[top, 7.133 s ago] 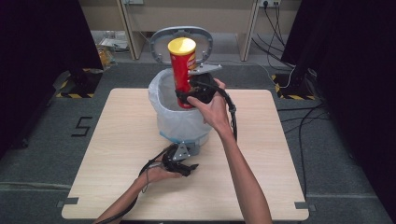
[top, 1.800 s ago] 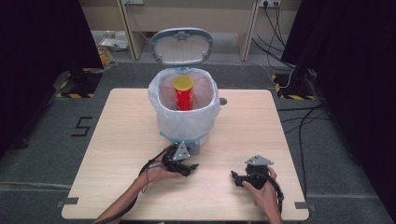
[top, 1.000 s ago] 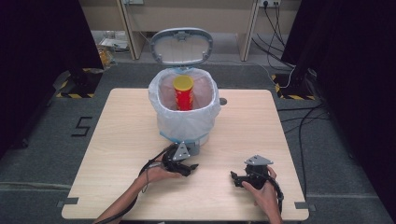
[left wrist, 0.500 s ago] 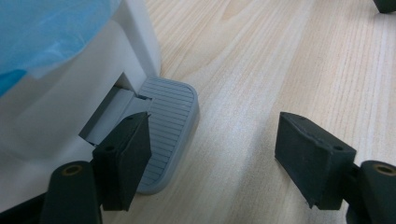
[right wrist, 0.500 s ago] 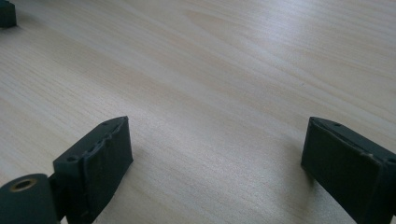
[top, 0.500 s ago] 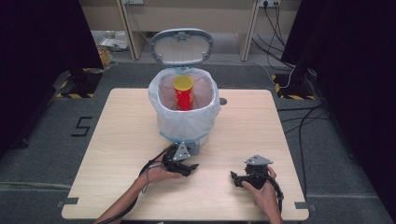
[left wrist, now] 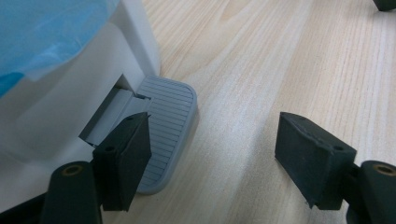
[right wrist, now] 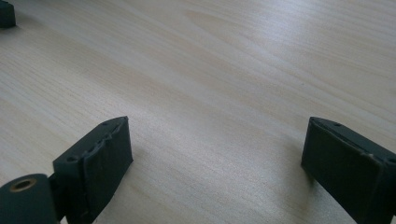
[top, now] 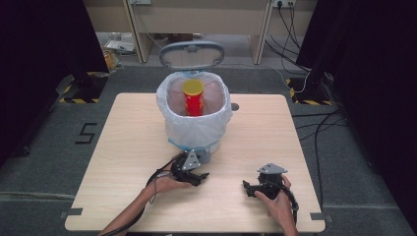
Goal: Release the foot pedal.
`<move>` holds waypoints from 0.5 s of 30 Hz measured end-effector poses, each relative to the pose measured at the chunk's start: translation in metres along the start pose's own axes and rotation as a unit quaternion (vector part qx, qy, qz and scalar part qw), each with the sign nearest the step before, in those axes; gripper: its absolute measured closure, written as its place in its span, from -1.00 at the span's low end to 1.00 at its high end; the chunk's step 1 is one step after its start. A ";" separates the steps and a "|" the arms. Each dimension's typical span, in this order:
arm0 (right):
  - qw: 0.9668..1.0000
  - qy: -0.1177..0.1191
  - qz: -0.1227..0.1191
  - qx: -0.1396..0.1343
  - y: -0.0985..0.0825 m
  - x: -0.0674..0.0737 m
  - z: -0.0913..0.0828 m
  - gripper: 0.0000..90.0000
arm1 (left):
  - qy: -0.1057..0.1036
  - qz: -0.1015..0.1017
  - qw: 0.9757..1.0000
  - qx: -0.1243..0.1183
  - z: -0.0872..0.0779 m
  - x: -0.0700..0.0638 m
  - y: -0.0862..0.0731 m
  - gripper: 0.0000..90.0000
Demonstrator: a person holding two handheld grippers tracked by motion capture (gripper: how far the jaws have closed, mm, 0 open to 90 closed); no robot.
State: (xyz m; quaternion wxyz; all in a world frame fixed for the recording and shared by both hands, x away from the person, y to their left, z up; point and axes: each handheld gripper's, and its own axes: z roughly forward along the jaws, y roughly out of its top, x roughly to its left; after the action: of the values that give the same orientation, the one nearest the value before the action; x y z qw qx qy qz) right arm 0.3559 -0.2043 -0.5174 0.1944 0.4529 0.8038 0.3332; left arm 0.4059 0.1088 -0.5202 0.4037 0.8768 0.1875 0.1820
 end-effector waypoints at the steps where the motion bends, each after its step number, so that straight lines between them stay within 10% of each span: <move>1: 1.000 0.000 0.000 0.000 0.000 0.000 0.000 -0.81 | 0.000 0.000 1.000 0.000 0.000 0.000 0.000 -0.42; 15: 1.000 0.002 -0.001 0.002 0.001 -0.001 0.000 -0.83 | 0.000 0.006 1.000 -0.003 -0.002 0.001 0.003 -0.43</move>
State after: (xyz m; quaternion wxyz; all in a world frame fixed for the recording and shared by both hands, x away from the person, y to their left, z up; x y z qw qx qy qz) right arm 0.3569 -0.2046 -0.5173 0.1917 0.4523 0.8053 0.3321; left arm 0.4059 0.1091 -0.5166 0.4053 0.8766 0.1815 0.1854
